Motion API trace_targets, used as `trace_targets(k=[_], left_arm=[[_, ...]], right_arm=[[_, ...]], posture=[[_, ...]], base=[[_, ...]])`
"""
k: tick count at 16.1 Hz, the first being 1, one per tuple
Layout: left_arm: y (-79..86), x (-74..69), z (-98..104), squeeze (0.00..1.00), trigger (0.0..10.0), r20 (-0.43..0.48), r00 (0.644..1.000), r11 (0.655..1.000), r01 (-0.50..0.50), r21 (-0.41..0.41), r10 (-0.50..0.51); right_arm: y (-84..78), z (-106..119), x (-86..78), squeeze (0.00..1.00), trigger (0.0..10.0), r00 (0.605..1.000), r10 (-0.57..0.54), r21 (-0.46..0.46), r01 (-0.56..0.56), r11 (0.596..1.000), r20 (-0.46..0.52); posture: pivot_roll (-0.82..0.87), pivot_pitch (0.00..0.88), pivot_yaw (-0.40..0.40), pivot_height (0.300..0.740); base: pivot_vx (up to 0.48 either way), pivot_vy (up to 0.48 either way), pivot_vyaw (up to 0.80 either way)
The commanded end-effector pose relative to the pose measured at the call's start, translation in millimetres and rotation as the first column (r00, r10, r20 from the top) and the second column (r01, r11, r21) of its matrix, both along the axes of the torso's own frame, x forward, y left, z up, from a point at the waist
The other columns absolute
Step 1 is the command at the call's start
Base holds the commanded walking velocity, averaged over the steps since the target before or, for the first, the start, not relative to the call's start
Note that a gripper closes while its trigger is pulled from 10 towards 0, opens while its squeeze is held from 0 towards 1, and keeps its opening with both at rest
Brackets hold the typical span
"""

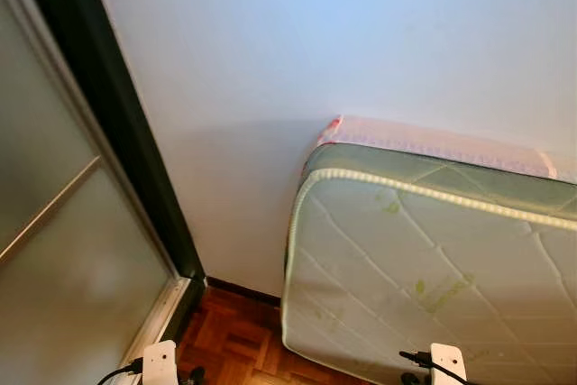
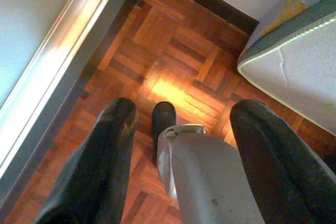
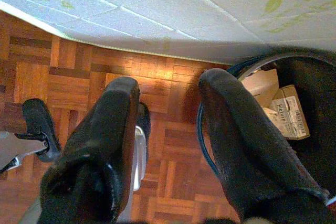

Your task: Clean up the room

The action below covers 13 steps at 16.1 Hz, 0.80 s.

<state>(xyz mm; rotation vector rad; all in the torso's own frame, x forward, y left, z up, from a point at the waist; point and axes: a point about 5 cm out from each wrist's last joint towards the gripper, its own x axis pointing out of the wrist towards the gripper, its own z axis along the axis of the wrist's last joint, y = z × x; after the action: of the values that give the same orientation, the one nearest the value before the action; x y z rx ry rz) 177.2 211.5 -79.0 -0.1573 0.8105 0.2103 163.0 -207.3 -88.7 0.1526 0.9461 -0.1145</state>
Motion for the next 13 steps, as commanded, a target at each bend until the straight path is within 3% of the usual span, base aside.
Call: trace_targets(k=[1,13], left_arm=[[-2.5,23.0,7.9,0.0,10.0,-0.125,0.93,0.934,0.353,0.044,-0.346],[-3.5,22.5,7.6,0.0,10.0,-0.121,0.932,0.936,0.349,0.046,-0.342]], right_arm=[[-1.6,13.6,30.8,0.0,10.0,0.985,-0.163,0.088,0.158,0.984,0.063],[0.0,15.9,36.1,0.0,10.0,0.985,-0.162,0.099,0.155,0.983,0.066]], posture=[[-0.02,0.0,0.012,0.74],[-0.02,0.0,0.009,0.74]], base=[[-0.251,0.0,0.0],[-0.244,0.0,0.0]])
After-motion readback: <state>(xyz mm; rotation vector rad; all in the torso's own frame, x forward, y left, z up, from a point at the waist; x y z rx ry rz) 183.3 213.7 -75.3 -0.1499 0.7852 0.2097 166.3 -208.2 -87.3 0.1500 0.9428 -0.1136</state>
